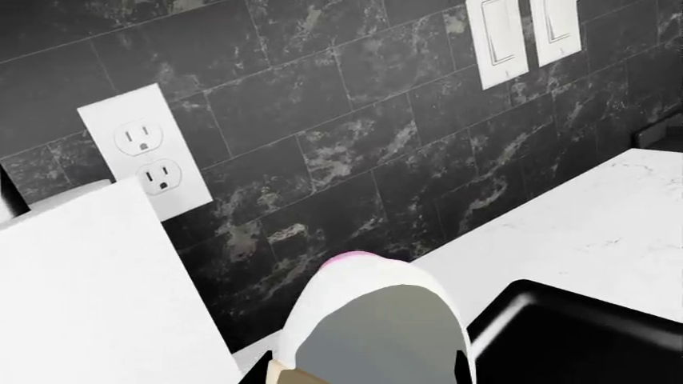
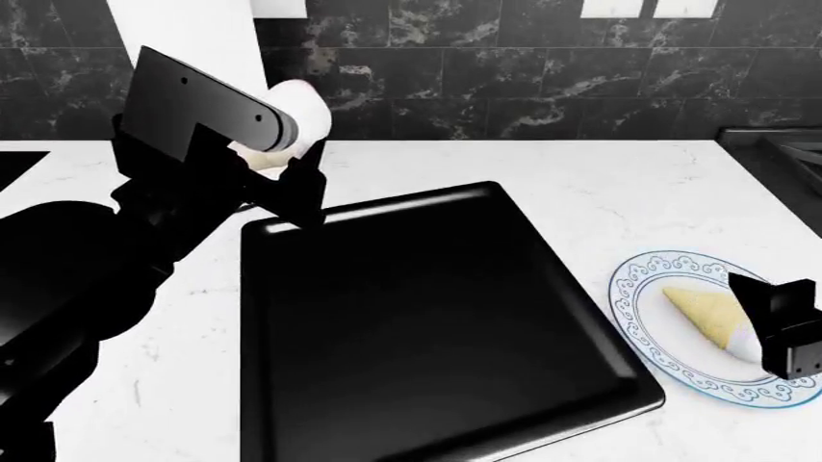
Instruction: Move the dessert items from the plate to the tray.
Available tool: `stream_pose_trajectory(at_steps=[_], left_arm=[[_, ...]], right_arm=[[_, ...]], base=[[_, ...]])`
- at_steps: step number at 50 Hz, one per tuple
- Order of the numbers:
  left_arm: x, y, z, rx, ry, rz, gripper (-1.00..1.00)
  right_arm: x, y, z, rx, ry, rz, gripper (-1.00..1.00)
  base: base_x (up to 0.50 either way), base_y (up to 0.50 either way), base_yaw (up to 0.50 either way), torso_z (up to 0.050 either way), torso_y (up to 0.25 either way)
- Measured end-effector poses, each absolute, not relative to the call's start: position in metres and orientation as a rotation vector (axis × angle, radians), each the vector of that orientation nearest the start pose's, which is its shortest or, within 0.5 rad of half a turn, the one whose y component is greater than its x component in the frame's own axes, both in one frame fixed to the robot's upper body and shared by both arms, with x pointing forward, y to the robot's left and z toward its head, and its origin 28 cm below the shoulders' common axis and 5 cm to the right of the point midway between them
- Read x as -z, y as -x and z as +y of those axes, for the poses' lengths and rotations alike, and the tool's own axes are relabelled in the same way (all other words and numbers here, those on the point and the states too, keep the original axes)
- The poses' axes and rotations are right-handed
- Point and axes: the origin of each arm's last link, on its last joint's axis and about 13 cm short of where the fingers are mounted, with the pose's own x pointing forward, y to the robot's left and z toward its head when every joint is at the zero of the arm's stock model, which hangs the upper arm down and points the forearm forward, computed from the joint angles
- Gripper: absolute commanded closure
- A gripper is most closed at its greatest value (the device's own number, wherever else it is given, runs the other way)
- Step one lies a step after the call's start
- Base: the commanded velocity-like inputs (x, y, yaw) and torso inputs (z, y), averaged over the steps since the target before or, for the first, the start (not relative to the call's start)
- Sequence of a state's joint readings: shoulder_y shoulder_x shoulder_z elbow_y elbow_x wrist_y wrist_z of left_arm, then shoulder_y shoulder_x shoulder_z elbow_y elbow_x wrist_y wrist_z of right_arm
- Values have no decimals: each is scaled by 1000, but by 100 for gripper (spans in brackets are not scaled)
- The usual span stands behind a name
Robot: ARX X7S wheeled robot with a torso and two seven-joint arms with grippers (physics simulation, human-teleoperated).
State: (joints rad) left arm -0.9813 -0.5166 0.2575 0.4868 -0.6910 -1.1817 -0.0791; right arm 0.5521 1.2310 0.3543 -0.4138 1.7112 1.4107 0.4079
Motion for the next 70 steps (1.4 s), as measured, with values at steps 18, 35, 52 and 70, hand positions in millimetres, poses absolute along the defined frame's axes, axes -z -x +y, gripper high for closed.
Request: stream_pose_trajectory(at_steps=[18, 35, 52, 70], left_arm=[[-272, -275, 240, 360, -316, -72, 100], [-274, -272, 239, 366, -321, -73, 100], [-271, -271, 240, 365, -321, -73, 100], [-270, -269, 241, 367, -325, -75, 100]], right_arm=[[-284, -157, -273, -79, 170, 431, -100], [-276, -157, -281, -38, 153, 439, -100], [-264, -174, -278, -57, 150, 462, -100], [-256, -185, -276, -63, 150, 479, -100]], base=[[0, 0, 0, 0, 1], [0, 0, 0, 0, 0], [0, 0, 0, 0, 0], [0, 0, 0, 0, 0]])
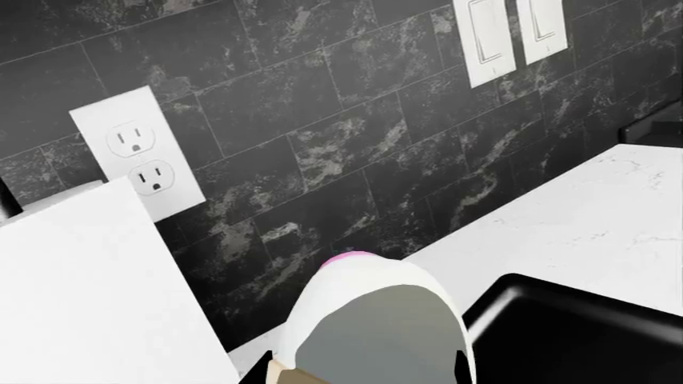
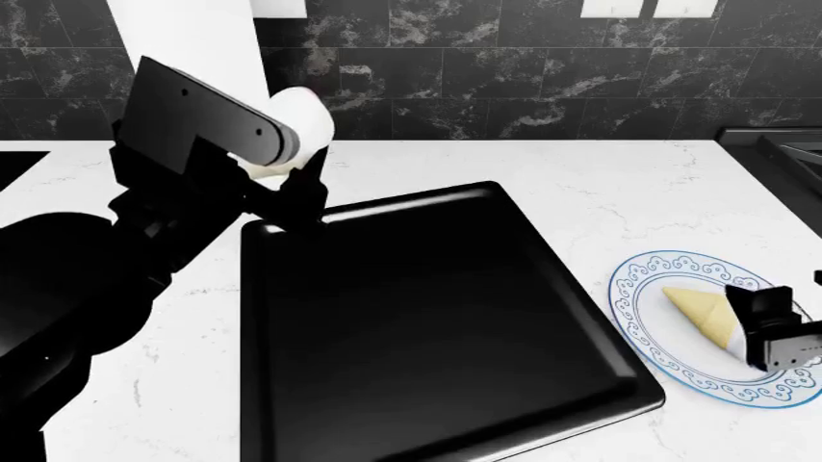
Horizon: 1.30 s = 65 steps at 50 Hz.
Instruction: Move the dessert items from the plate to the tray.
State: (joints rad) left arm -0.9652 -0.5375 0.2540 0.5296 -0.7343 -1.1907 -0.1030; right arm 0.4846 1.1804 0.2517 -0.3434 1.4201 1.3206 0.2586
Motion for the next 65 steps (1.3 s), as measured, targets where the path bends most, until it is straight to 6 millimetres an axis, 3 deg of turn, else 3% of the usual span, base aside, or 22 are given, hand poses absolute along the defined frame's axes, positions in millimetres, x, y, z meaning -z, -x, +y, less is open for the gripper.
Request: stream_pose_trajectory(at_steps=[65], left_arm=[[-270, -264, 243, 369, -309, -89, 100]], right_arm=[[-240, -194, -276, -30, 168, 536, -100]], base=[[0, 0, 0, 0, 0]])
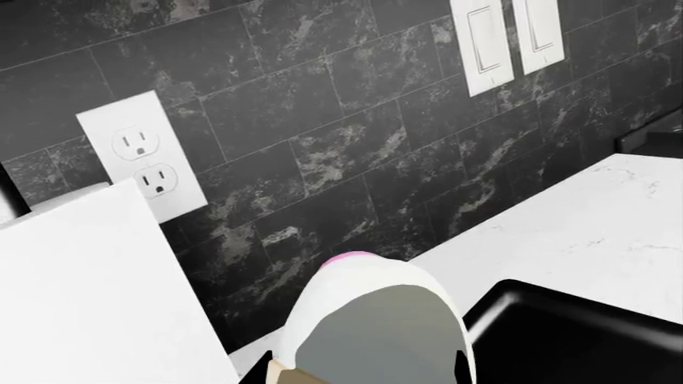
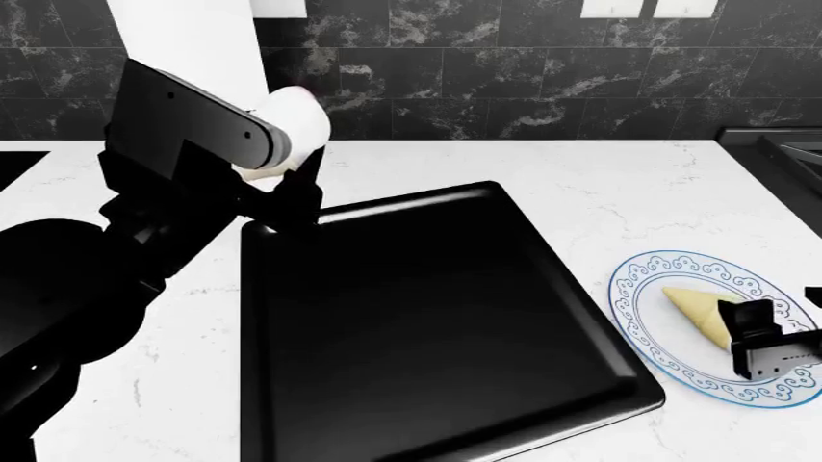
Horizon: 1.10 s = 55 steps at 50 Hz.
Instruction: Move the dessert items from the plate to the tray.
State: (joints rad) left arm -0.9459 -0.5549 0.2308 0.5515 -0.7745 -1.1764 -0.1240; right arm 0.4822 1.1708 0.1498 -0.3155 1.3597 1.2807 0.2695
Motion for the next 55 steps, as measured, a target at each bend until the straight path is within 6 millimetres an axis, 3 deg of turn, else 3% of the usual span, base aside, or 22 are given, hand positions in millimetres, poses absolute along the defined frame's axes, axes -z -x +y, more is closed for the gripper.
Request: stream_pose_trajectory(at_steps=[55], left_arm=[[-270, -262, 244, 363, -294, -109, 100]], right_arm=[[-227, -198, -276, -24, 161, 573, -100]], base=[[0, 0, 0, 0, -13]])
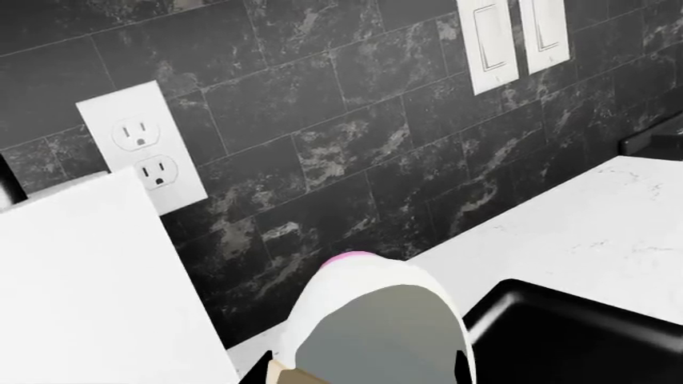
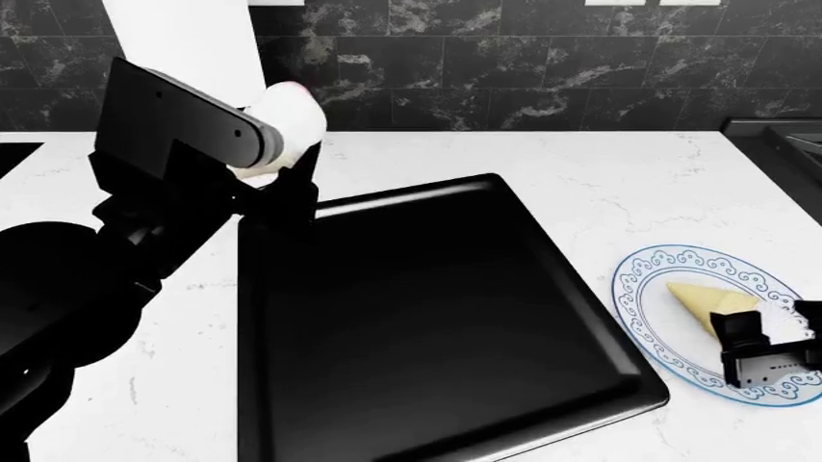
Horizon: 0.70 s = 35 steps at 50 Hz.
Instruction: Move the dessert items from the plate to the tray.
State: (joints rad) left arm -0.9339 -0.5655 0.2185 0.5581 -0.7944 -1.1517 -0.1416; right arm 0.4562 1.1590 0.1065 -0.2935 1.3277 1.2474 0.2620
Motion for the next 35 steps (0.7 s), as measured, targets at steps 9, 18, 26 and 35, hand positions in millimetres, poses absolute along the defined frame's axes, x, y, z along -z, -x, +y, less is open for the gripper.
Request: stream_pose_trajectory(at_steps=[9, 18, 26, 35], left_arm=[[-270, -262, 244, 363, -294, -108, 100], [-269, -261, 244, 365, -294, -108, 100], [-269, -261, 244, 366, -294, -108, 100], [-269, -261, 244, 370, -295, -106, 100]], right_arm=[[-224, -200, -276, -26, 162, 582, -100], [-223, -201, -275, -27, 162, 586, -100], [-222, -202, -275, -27, 164, 588, -100], [-221, -203, -275, -25, 166, 591, -100]], base=[[0, 0, 0, 0, 0], [0, 0, 0, 0, 0], [0, 0, 0, 0, 0], [0, 0, 0, 0, 0]])
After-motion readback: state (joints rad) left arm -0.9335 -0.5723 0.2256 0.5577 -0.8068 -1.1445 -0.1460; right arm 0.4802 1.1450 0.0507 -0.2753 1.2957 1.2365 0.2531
